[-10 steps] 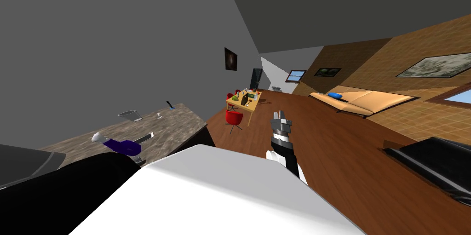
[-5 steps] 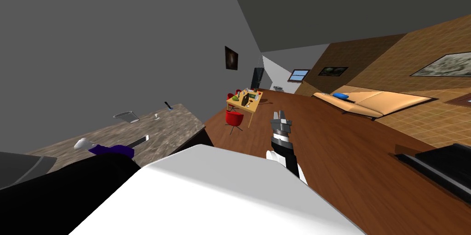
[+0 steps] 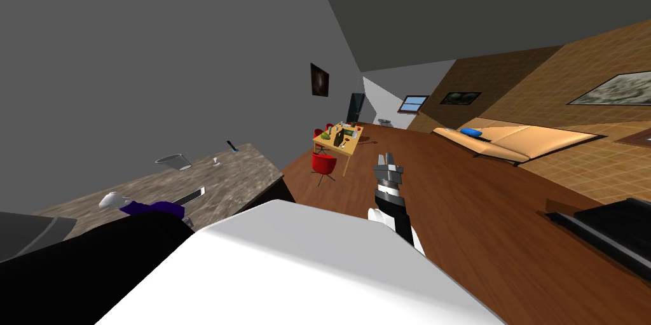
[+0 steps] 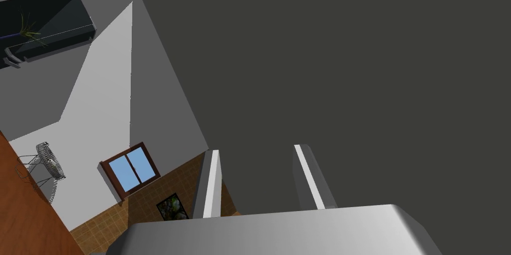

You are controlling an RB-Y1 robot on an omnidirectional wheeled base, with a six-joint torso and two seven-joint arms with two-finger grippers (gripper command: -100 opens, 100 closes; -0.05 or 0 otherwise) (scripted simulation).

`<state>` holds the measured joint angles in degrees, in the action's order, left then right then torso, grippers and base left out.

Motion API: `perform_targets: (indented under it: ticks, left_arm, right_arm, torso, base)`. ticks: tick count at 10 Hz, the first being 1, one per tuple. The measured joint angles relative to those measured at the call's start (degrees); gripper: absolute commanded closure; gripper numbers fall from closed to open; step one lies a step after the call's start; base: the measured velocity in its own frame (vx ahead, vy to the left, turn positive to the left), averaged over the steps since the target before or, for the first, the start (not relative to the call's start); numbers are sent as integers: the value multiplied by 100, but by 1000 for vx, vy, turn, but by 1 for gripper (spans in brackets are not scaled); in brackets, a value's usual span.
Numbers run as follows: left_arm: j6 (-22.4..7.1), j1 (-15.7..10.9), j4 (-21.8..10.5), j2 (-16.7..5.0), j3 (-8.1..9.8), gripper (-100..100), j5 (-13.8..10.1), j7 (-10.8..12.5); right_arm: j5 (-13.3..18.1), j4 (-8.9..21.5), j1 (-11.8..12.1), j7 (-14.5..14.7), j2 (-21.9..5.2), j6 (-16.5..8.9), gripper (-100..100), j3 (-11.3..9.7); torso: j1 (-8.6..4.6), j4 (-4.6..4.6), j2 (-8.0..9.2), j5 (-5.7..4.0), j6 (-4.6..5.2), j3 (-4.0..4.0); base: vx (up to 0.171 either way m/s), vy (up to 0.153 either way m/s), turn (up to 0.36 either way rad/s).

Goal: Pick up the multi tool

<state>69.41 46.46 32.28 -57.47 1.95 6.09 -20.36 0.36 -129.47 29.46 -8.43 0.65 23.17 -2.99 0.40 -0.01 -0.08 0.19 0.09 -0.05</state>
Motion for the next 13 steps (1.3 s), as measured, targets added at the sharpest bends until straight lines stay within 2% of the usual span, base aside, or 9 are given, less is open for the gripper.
perform_targets:
  ticks: [1,2,4,5,7,9,10,12,13]
  left_arm:
    - [0,0,0,0,0,100,0,0]
    - [-243,129,411,-72,30,100,-36,102]
    - [-689,-46,776,-198,-41,100,-4,331]
    - [-891,-67,986,-272,-46,100,-8,447]
    - [-1193,-172,1071,-348,-101,100,15,586]
    - [-1536,-146,1434,-420,-94,100,1,717]
    - [-1674,-148,1489,-430,-95,100,-1,729]
    - [-2106,-106,2000,-572,-83,100,-24,937]
    - [-2302,-110,2124,-579,-81,100,-25,963]
  right_arm:
    - [0,0,0,0,0,0,0,0]
    - [0,0,-3,0,0,0,0,0]
    - [0,0,-4,0,0,-1,0,0]
    - [0,1,-2,0,0,-1,0,0]
    - [0,0,-2,0,0,0,0,-1]
    - [0,0,-1,0,0,0,0,0]
    - [0,0,0,0,0,0,0,0]
    - [0,0,-2,0,0,0,0,0]
    - [0,0,-1,0,0,0,0,0]
  torso:
    - [0,0,0,0,0,0]
    - [3,8,40,-1,10,21]
    - [29,18,83,5,8,46]
    - [26,17,77,6,-3,45]
    - [7,10,47,10,8,26]
    - [27,7,29,15,4,17]
    - [28,2,8,15,2,5]
    - [29,9,43,16,8,25]
    - [22,6,31,15,-1,18]
  base:
    - [-158,13,-103]
    - [-192,34,-87]
    - [-227,61,-102]
    - [-68,15,16]
    - [-137,-3,-71]
    - [-42,25,-5]
    - [-129,49,-100]
    - [-125,16,-51]
    - [-150,9,-58]
